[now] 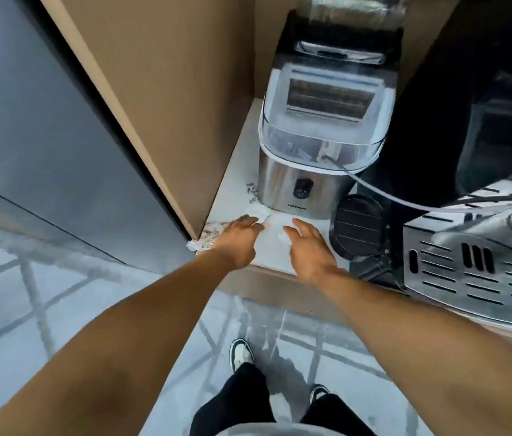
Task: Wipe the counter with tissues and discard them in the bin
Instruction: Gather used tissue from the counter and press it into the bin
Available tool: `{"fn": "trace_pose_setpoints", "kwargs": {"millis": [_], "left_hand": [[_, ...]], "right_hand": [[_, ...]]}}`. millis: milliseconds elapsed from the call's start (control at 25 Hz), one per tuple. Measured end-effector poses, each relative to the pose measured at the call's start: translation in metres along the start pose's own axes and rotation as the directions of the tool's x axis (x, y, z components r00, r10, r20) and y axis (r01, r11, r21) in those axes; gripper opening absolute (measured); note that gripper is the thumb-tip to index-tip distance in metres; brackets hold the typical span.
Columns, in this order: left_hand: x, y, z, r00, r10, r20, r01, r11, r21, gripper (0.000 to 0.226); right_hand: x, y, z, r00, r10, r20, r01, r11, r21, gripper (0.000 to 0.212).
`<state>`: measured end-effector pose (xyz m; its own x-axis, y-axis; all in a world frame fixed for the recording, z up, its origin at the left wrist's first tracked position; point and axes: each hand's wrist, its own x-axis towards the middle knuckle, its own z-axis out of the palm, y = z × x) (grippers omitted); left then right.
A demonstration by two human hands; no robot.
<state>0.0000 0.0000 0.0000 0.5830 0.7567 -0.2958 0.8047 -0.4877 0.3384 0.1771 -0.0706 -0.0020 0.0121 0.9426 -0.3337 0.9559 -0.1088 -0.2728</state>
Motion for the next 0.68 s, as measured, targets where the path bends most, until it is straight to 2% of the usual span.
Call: {"fn": "trace_pose_setpoints", "kwargs": {"millis": [120,240,360,480,680], "left_hand": [[0.025,-0.011,-0.002,0.997,0.075,-0.014,-0.075,0.997,0.012,0.071],[0.042,-0.021,0.004,0.989,0.146,-0.027,-0.144,0.988,0.057,0.074],[0.051,-0.035,0.009,0.987,0.155,0.043,-0.157,0.987,0.041,0.072],[0.055,-0.043,0.011,0.983,0.174,0.064,-0.175,0.984,0.012,0.071],[0.065,-0.047,0.012,0.97,0.241,0.029,-0.242,0.968,0.06,0.059]], "right_hand": [[0.02,0.001,0.003,0.992,0.09,-0.083,-0.088,0.996,0.031,0.069],[0.032,0.002,0.01,0.98,0.161,-0.119,-0.156,0.986,0.052,0.062],[0.037,0.002,0.015,0.966,0.234,-0.112,-0.22,0.967,0.129,0.054],[0.035,0.001,0.021,0.959,0.255,-0.122,-0.232,0.957,0.176,0.05],[0.037,-0.001,0.022,0.944,0.284,-0.166,-0.248,0.946,0.21,0.05]]}}
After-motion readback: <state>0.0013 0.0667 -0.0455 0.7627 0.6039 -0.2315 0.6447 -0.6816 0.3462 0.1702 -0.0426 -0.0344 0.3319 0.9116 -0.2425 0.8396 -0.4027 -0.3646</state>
